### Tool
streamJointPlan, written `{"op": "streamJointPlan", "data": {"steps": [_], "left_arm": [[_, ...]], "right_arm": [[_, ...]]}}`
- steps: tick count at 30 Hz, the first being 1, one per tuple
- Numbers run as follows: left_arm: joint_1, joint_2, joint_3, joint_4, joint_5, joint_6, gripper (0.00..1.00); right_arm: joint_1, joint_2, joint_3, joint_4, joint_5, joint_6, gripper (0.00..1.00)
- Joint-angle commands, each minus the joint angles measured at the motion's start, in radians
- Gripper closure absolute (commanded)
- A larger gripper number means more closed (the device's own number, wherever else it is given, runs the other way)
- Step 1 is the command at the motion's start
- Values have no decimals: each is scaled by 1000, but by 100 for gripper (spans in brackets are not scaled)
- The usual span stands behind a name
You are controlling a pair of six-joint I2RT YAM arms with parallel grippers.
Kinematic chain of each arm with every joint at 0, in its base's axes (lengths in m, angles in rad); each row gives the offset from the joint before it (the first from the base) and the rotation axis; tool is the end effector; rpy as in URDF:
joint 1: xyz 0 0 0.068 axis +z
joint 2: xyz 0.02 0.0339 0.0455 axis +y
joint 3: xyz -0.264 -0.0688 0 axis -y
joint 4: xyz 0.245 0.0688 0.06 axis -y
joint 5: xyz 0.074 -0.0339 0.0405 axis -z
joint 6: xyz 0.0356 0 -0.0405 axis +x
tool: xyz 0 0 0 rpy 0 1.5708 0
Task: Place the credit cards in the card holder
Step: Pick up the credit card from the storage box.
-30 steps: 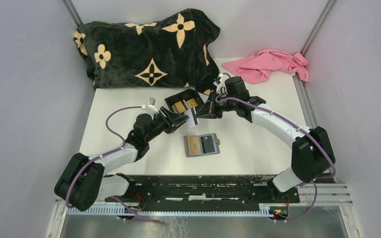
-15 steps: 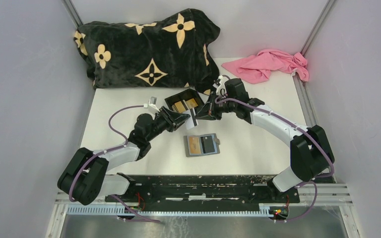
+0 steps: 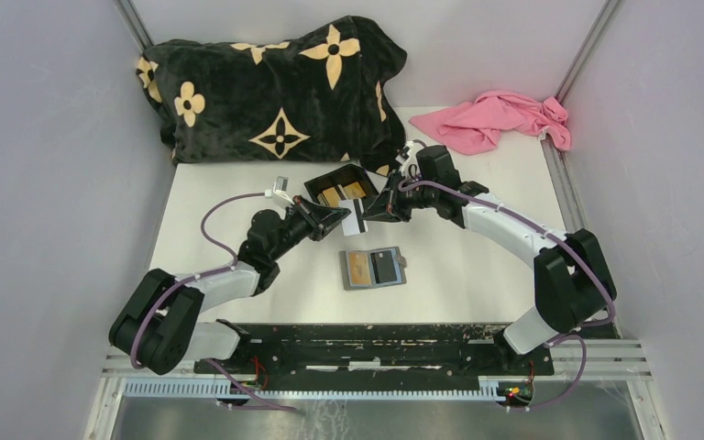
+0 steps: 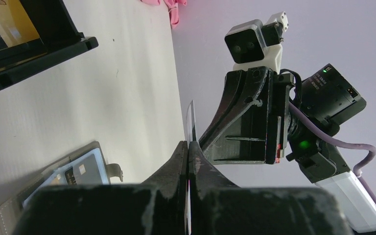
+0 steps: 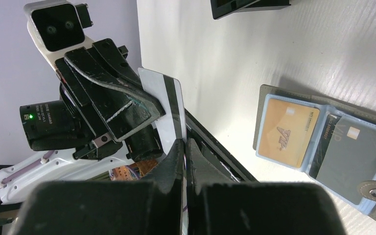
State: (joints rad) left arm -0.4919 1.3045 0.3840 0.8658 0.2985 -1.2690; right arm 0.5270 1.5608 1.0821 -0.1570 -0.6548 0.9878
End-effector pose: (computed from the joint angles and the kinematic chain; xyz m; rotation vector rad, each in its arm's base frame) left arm 0.2194 -0.1294 0.2036 -0.4597 1.8220 -1.5362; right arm 0.2870 0.1921 0.2572 0.1523 2.5117 1.4723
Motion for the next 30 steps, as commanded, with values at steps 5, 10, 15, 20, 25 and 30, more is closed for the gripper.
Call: {"op": "streamJointPlan", "data": {"steps": [5,10,15,20,25,30], "left_arm": [[-11,28,10,82,72,-31,97],[-11,43,17,103,78,-46,97],[-11,75,19,162,87,-83,97],[-13,93,20,187,90,-101,97],[-28,103,26,198,87,-107,97],[-43,103,16,203,70,-122,97]], "right_arm": [[14,25,31,92,-59,30,94],[13,40,31,111,-70,44,90],[14,50,24,136,-80,58,87],[13,59,10,178,-88,86,85],[14,68,-13,247,-96,125,83],[13,72,-26,289,-90,144,81]]}}
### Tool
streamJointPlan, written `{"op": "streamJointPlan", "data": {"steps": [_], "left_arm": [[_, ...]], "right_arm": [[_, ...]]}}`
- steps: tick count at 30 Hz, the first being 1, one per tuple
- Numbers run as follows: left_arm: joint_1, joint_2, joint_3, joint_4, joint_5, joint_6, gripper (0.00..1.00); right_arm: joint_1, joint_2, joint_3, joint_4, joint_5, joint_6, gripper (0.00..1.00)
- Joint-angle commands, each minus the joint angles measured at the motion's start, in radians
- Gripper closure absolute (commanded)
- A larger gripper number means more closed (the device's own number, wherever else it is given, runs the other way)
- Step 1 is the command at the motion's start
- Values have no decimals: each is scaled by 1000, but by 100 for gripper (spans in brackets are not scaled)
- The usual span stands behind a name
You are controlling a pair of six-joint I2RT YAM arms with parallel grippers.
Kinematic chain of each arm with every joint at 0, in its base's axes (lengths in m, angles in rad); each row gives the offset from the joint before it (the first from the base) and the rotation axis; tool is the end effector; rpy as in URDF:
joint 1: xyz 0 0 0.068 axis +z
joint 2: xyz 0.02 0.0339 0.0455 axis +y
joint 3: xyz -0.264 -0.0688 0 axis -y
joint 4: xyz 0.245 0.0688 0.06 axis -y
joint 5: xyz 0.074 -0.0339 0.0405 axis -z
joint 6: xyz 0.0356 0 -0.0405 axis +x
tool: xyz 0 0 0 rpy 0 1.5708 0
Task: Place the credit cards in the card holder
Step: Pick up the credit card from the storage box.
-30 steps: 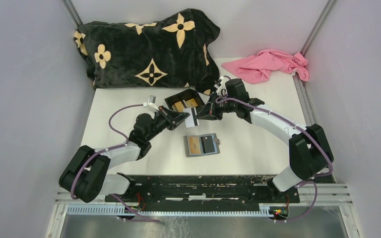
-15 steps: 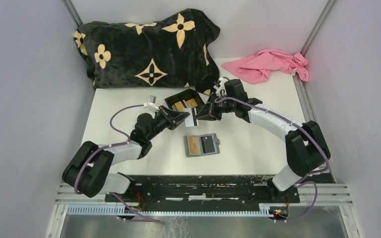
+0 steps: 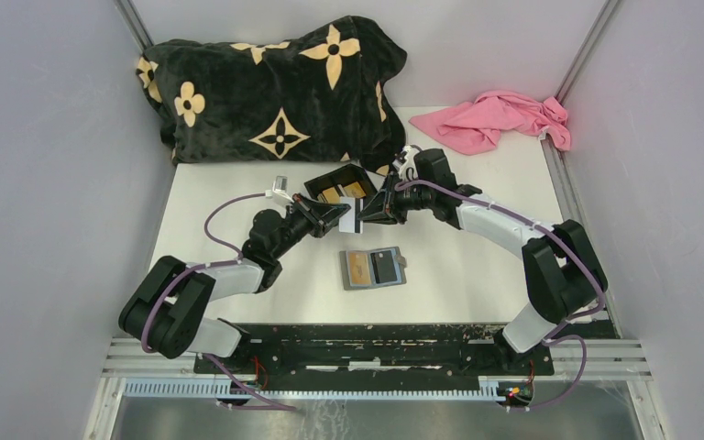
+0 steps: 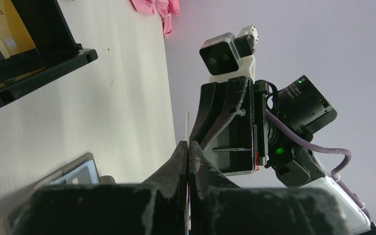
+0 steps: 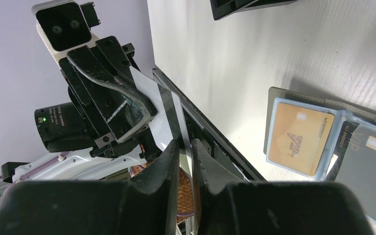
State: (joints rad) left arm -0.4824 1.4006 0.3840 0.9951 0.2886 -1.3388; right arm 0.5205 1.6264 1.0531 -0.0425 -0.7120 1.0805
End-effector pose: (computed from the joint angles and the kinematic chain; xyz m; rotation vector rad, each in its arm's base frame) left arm 0.2286 -0.1311 0.1946 -0.5254 1.7805 -1.5846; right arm 0.2968 0.1970 0.2363 0.2280 2.5286 1.5714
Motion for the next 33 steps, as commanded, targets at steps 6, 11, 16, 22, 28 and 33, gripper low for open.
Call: {"op": "streamJointPlan", "data": {"steps": [6,11,16,22,28,33], "left_arm": [[-77,3,-6,87,42,-87,97],[-101,-13,-22,76,-3,-110,97],[-114,-26,-27,58,-37,-128,97],[-139,-29,-37,47,-79,-148,97],[-161,-38,-61,45,-135,-181,97],[-163,-59,-78,33,-164,-195,97]], "right_arm": [[19,1,-32,268,-7,86,80],[19,-3,-55,325,6,105,79],[17,-7,-78,366,11,116,79],[14,0,-96,426,7,152,79],[12,6,-126,532,2,214,79],[4,10,-150,587,-1,250,79]]}}
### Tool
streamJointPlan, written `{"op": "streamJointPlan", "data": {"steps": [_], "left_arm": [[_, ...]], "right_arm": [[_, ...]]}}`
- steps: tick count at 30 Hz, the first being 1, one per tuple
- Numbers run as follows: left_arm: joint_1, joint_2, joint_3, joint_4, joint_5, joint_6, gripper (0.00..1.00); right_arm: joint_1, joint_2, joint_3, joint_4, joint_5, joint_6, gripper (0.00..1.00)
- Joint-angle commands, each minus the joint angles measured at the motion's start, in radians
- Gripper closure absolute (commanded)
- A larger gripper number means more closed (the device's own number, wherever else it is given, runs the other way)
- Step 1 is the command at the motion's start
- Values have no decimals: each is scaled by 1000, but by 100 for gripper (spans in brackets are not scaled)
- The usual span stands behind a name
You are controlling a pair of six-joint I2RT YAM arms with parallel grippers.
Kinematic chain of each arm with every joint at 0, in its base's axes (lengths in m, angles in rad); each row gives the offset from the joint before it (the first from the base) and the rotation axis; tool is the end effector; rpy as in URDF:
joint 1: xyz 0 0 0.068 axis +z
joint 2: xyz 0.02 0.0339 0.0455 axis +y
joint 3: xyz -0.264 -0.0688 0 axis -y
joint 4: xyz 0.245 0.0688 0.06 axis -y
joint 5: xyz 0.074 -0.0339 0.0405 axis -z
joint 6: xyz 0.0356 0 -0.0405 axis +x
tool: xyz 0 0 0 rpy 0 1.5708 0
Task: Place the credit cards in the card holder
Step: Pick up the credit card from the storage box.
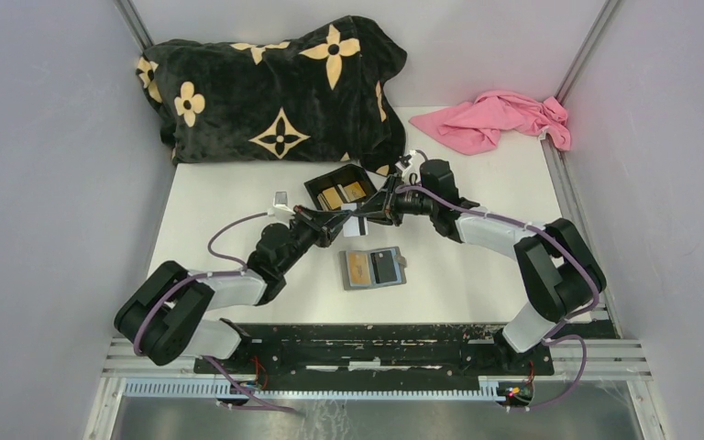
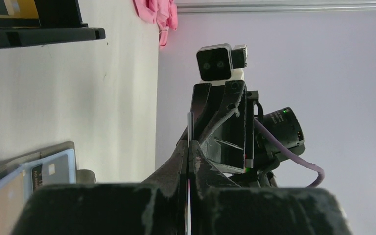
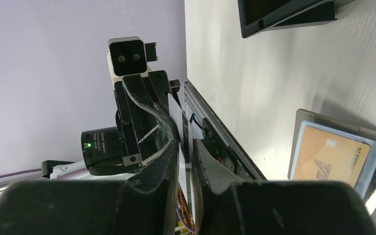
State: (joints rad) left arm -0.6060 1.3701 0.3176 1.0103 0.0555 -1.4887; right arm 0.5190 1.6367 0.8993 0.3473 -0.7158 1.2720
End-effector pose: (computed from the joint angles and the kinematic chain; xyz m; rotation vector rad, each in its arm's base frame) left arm 0.2046 -0.1442 0.1845 -0.7614 1.7292 -1.5944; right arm 0.2944 0.1951 0.2183 0.3098 2.3526 1.7420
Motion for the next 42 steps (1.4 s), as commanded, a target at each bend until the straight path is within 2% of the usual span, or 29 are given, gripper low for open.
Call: {"op": "streamJointPlan", "data": {"steps": [1,12,31,42], "left_arm": [[-40,-32,-11,10,67,-42,97],[-41,-157,-14,-178,-42,18,97],[-29,-173,-4,-206,-103,21,97],[-28,-153,2,-187,-98,16,97]], "right_arm": [[6,1,2,195,3,58,79],[-2,-33,-34,175,-5,47,79],[-2,-114,-110,171,-24,58,80],[-3,-101,-140,227,-28,88,81]]}}
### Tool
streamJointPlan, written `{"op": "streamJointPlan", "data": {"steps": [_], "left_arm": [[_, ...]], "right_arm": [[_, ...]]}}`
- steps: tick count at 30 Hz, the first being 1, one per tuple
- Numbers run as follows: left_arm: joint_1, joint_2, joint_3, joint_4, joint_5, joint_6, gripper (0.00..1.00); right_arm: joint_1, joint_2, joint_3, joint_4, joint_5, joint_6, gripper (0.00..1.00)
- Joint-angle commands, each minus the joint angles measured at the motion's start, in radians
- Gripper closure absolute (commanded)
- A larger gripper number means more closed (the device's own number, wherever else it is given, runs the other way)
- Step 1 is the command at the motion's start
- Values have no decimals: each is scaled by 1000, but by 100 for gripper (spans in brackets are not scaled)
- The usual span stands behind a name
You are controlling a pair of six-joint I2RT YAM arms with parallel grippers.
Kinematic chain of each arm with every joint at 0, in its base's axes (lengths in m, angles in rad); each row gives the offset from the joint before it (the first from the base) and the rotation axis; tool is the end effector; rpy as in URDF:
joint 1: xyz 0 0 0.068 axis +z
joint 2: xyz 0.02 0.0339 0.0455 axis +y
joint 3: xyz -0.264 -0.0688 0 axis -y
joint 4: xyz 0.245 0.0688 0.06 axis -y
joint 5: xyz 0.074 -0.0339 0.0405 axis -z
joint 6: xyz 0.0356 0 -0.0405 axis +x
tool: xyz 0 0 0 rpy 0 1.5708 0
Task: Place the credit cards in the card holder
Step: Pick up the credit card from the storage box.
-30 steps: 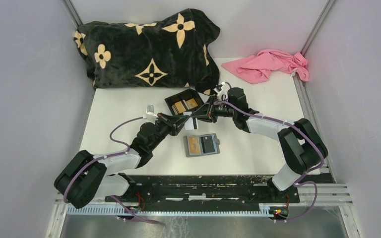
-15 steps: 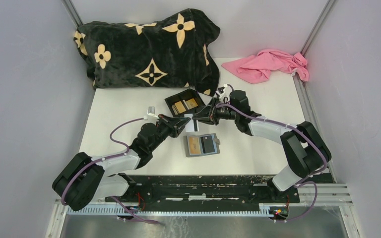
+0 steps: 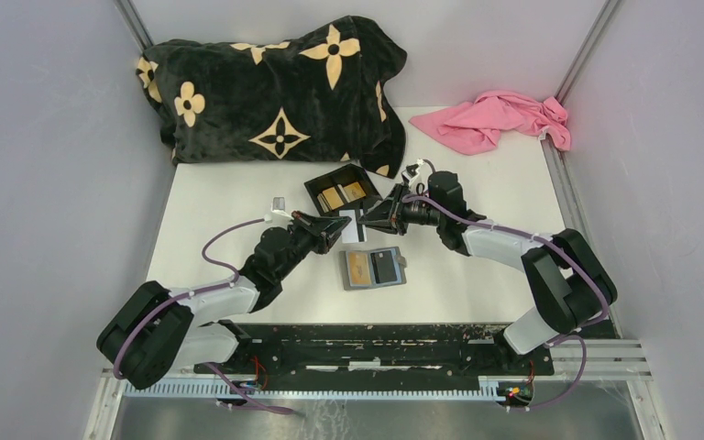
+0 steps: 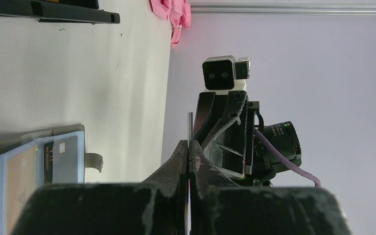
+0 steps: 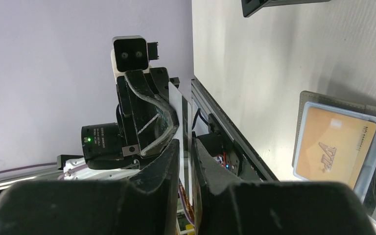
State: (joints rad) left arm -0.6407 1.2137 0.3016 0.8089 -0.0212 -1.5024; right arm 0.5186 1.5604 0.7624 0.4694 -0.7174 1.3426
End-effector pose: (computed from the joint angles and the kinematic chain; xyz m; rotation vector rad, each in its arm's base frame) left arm 0.1882 -0.1394 0.1925 -0.8290 1.7591 -1.5297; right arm 0.2721 0.1823 0.2114 0.3487 2.3091 1.7995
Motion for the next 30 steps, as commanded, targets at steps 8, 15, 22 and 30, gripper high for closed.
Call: {"op": "streamJointPlan", "data": {"steps": [8,15,22,30], "left_arm": [[7,17,18,32,-22,21,97],[6,48,23,59,-7,15,97],[6,53,26,67,-5,15,97],[7,57,23,74,-3,13,97]], "right_arm": [[-1,-2,-26,171,-34,60,85],[6,11,-25,182,-34,65,84],[19,26,-22,189,-33,69,84],[27,36,-16,191,-35,69,83]]}}
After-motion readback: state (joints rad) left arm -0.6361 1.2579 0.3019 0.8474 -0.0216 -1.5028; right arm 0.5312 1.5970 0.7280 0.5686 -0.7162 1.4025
